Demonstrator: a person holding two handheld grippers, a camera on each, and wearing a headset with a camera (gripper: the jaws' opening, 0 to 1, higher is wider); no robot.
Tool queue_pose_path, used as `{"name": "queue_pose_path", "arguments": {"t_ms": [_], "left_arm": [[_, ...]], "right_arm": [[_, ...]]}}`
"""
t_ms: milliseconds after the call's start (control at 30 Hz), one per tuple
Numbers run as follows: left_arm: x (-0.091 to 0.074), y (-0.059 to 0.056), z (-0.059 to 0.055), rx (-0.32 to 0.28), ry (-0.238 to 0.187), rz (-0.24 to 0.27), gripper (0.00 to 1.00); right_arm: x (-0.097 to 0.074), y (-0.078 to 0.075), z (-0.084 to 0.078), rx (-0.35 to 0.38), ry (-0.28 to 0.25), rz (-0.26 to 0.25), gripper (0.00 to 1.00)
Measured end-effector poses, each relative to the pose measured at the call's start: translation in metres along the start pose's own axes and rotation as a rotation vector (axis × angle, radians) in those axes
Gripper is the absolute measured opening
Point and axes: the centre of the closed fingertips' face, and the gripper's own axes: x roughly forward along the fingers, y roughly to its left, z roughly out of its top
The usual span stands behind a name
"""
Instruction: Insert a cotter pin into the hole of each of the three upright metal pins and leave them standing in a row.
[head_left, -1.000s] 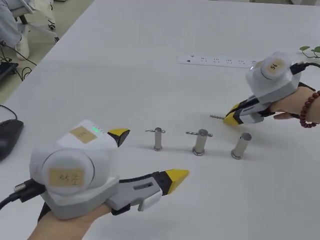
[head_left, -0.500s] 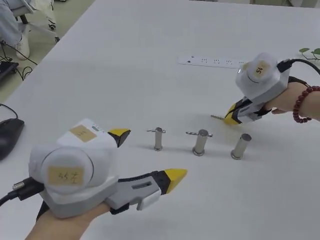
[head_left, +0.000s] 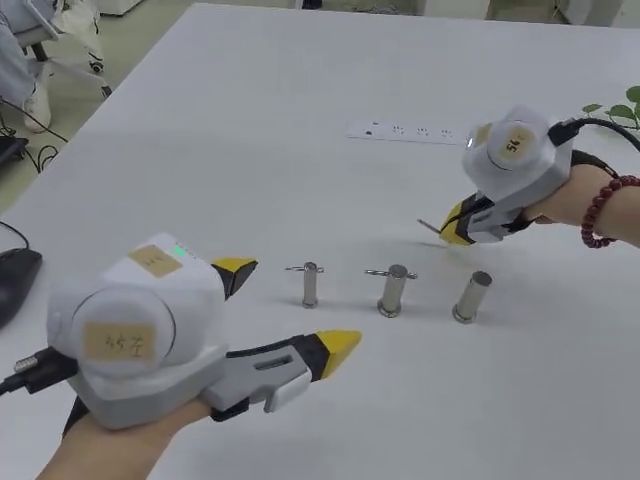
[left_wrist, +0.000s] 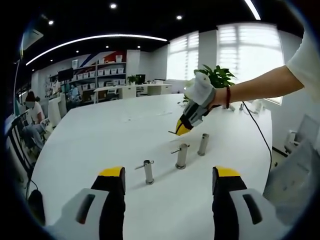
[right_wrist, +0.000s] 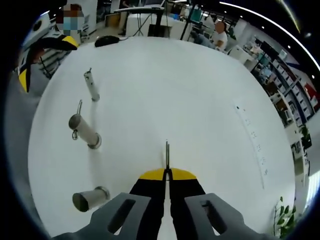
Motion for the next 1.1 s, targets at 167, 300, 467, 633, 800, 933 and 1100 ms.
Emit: {"name": "queue_pose_path", "arguments": {"t_ms": [167,300,467,633,800,933,1100], "left_arm": [[0.000,0.000,0.009,-0.033,-0.026,-0.016,0.64],[0.000,-0.001,0.015,-0.055,-0.037,-0.030,0.58],[0.001,-0.004,0.022,-0.088,-0.049,-0.055,0.53],[0.002,-0.008,0.027,-0.114,-0.049,-0.077,0.48],[0.003,-0.014,0.030,-0.139,-0.051,-0.109,0.42],[0.004,-0.020,0.032,-0.155,-0.046,-0.130,0.39],[0.004,-0.027,0.032,-0.158,-0.034,-0.154,0.32]], "right_arm": [[-0.016,0.000,0.017,-0.046,-0.054,-0.037,0.02],[-0.033,0.008,0.033,-0.082,-0.105,-0.060,0.02],[-0.046,0.014,0.045,-0.118,-0.157,-0.075,0.02],[-0.054,0.025,0.054,-0.151,-0.190,-0.072,0.02],[-0.066,0.051,0.065,-0.182,-0.217,-0.059,0.02],[-0.072,0.073,0.072,-0.222,-0.235,-0.040,0.02],[-0.074,0.092,0.077,-0.254,-0.245,-0.019,0.02]]}}
